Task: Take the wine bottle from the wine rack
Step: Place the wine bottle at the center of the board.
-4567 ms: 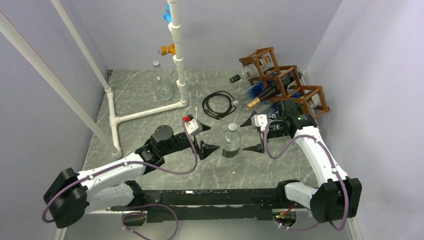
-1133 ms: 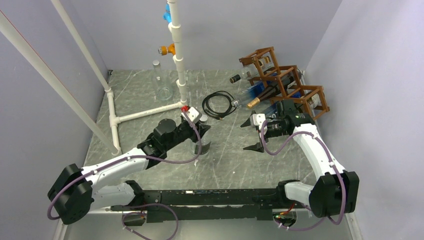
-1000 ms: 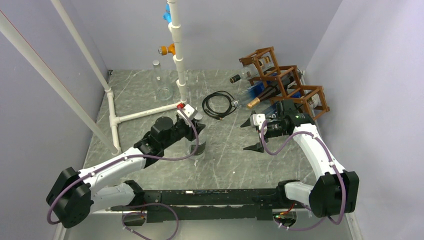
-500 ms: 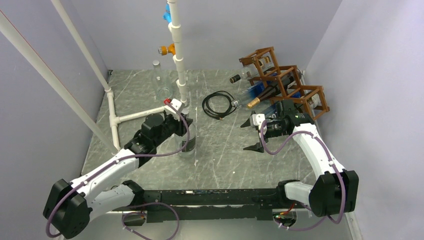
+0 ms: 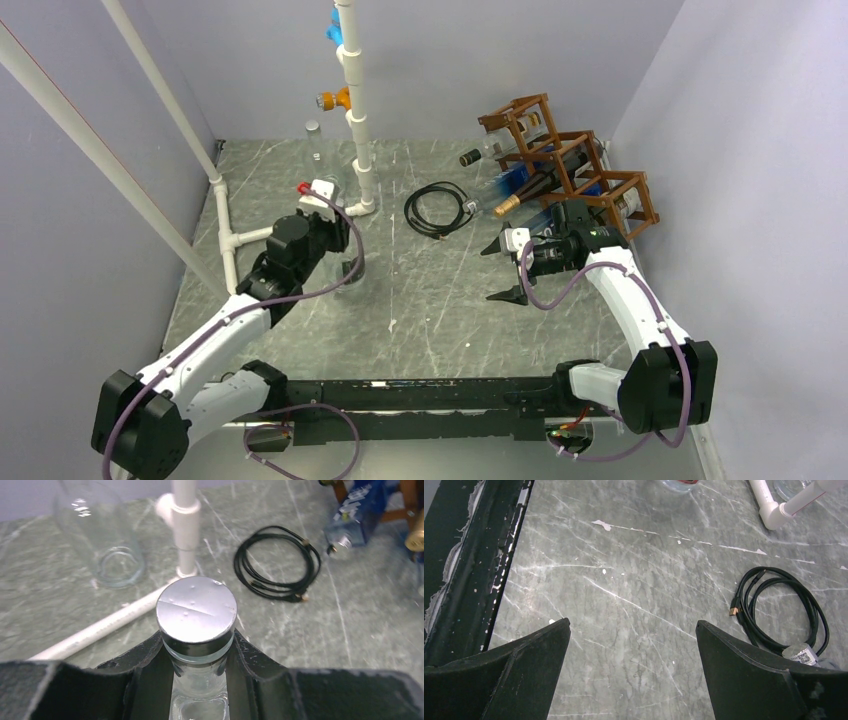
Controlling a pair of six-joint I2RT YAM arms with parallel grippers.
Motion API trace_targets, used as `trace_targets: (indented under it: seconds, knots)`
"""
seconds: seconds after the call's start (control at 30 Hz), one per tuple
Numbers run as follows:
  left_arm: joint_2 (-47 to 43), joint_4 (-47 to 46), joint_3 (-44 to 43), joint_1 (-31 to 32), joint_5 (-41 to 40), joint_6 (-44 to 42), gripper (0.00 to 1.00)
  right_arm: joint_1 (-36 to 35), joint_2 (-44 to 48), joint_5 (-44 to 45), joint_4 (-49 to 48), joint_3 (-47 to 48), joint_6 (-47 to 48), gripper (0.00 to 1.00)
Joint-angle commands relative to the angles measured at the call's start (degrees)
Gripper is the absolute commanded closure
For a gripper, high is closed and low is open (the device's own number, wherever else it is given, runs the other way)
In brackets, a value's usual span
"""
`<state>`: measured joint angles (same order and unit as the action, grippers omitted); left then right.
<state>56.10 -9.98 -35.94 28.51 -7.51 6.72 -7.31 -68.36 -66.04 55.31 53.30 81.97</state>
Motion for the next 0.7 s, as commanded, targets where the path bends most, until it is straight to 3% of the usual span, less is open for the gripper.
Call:
trace_targets:
  seconds: [0.0,0.67]
  knots:
    - [-1.6,-12.2,-7.1,-3.3,-4.7,0.1,1.0,0.2,0.4,-1.2,0.1,-0.1,2.4,0.0]
    - [8.0,-22.9,-10.8,-14.4,-11.5,-2.3,1.0,0.2,0.3,-1.1,0.6,0.0,3.0,0.0]
